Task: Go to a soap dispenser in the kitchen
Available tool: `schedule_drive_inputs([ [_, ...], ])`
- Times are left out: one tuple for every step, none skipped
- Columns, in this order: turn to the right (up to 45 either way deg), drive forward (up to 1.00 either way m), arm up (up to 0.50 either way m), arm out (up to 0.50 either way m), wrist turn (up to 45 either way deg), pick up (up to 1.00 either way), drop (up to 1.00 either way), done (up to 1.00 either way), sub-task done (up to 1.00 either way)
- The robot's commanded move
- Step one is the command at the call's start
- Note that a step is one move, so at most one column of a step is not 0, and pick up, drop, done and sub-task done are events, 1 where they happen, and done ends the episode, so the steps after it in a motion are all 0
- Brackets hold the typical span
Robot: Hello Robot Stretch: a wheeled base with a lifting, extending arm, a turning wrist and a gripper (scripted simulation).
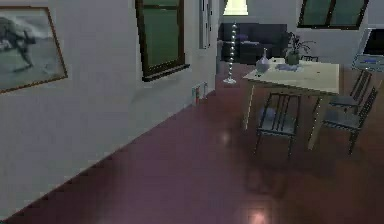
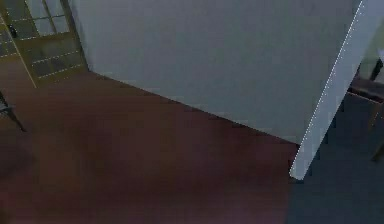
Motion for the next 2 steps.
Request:
schedule_drive_inputs([
  [0.0, 1.0, 0.0, 0.0, 0.0, 0.0, 0.0, 0.0, 0.0],
  [-3.0, 0.0, 0.0, 0.0, 0.0, 0.0, 0.0, 0.0, 0.0],
])
